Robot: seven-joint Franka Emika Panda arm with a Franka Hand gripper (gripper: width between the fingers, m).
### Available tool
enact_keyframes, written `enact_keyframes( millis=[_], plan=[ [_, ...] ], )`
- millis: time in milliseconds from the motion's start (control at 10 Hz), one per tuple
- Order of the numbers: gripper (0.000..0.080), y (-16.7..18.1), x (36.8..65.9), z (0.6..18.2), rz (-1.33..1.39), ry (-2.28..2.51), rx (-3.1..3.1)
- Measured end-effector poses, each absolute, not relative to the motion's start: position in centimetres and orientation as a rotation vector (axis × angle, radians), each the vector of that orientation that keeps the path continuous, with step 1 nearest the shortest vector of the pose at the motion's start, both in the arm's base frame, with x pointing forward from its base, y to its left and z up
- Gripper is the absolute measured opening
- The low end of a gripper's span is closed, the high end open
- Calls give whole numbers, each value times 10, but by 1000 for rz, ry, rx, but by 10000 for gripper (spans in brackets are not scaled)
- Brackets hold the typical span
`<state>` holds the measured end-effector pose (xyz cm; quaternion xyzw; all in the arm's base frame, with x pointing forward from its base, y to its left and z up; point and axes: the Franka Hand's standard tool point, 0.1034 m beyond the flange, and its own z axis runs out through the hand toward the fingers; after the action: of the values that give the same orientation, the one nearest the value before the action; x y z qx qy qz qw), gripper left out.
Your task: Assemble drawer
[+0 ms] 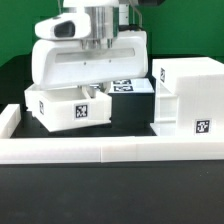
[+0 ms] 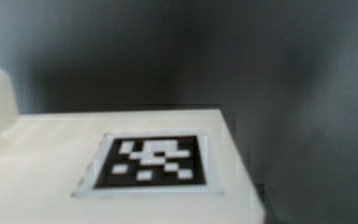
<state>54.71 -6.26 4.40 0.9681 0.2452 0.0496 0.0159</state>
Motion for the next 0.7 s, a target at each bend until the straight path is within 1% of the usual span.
enact_keyframes(
  millis=[300,500,700],
  plan=[
    [41,-61,551,50,122,1112,2884],
    [41,-61,550,49,119,1116,2883],
    [41,-64,550,48,109,1299,2797]
  ],
)
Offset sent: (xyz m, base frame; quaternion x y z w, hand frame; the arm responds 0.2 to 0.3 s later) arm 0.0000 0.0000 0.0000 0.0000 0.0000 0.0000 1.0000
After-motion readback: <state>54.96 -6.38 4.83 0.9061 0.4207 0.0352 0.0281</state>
